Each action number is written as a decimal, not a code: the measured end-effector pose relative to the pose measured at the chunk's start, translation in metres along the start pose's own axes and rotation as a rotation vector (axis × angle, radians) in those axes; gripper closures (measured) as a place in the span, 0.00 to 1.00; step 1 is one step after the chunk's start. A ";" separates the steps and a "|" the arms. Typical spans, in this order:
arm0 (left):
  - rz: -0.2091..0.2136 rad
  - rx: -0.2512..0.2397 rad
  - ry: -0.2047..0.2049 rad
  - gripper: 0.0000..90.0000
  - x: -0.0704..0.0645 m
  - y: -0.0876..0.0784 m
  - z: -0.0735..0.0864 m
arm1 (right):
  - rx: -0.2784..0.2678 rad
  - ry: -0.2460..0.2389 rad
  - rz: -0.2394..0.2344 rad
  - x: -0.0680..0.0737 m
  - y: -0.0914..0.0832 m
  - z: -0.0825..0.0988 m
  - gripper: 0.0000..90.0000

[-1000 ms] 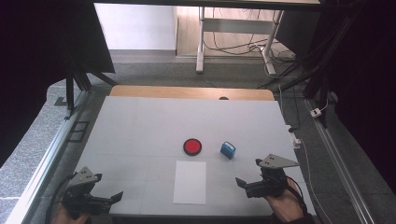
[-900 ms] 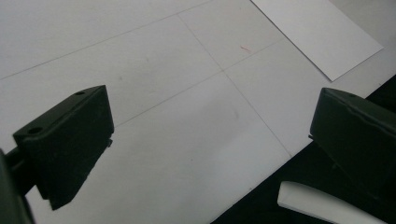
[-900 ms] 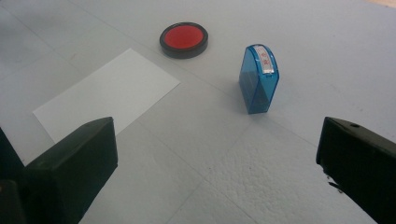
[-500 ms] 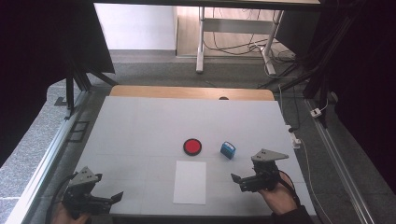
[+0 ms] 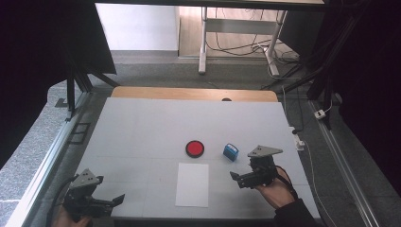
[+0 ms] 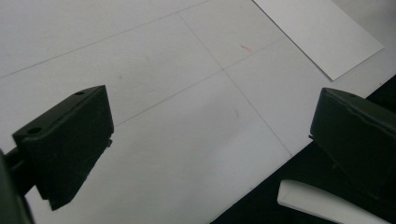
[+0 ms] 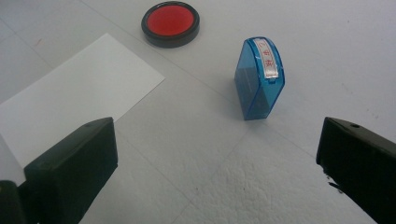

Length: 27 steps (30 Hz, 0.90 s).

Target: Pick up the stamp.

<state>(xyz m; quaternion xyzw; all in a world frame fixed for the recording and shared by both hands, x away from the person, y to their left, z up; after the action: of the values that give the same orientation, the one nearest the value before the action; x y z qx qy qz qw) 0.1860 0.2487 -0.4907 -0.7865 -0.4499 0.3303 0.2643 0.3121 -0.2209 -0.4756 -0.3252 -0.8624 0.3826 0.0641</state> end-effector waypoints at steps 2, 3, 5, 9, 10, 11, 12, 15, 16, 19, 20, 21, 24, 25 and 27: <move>0.000 0.000 0.000 0.00 0.000 0.000 0.000 | 0.003 -0.003 0.001 -0.001 0.002 -0.002 0.00; 0.000 0.000 0.000 0.00 0.000 0.000 0.000 | 0.007 -0.006 0.001 -0.001 0.003 -0.002 0.00; 0.000 0.001 -0.001 0.00 0.000 0.000 0.000 | 0.013 -0.001 0.001 -0.002 0.005 -0.004 0.00; -0.001 0.000 -0.002 0.00 0.000 0.000 0.000 | 0.021 0.009 -0.012 -0.004 0.008 -0.006 0.00; -0.002 0.000 -0.002 0.00 0.000 0.000 0.000 | 0.024 0.011 -0.016 -0.006 0.011 -0.007 0.00; -0.002 0.001 -0.002 0.00 0.000 0.000 0.000 | 0.027 0.004 -0.013 -0.007 0.013 -0.008 0.00; -0.001 0.001 -0.002 0.00 0.000 0.000 0.000 | 0.027 0.004 -0.013 -0.007 0.013 -0.008 0.00; -0.002 0.001 -0.002 0.00 0.000 0.000 0.000 | 0.035 0.000 -0.016 -0.008 0.018 -0.011 0.00; -0.002 0.001 -0.002 0.00 0.000 0.000 0.000 | 0.041 -0.005 -0.016 -0.009 0.020 -0.012 0.00; -0.001 0.001 -0.002 0.00 0.000 0.000 0.000 | 0.051 -0.012 -0.013 -0.011 0.024 -0.014 0.00; -0.001 0.001 -0.002 0.00 0.000 0.000 0.000 | 0.052 -0.016 -0.015 -0.012 0.026 -0.015 0.00; -0.001 0.001 -0.002 0.00 0.000 0.000 0.000 | 0.049 -0.014 -0.018 -0.013 0.027 -0.015 0.00; 0.000 0.001 -0.002 0.00 0.000 0.000 0.000 | 0.056 -0.019 -0.014 -0.015 0.032 -0.017 0.00; 0.000 0.001 -0.002 0.00 0.000 0.000 0.000 | 0.063 -0.022 -0.009 -0.016 0.033 -0.017 0.00; 0.000 0.002 -0.002 0.00 0.000 0.000 0.000 | 0.071 -0.028 -0.005 -0.018 0.037 -0.018 0.00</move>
<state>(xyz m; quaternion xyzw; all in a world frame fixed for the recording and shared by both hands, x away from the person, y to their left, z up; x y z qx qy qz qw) 0.1863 0.2490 -0.4910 -0.7859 -0.4498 0.3317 0.2645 0.3515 -0.2026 -0.4863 -0.3153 -0.8498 0.4175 0.0645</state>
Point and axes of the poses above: each handheld gripper's, and its own axes: y roughly forward along the jaws, z roughly out of its underside, x roughly to its left, the point moved 2 cm from there along y, roughly forward along the jaws, and after that the axes turned 11 degrees about -y, right-handed, at the moved point
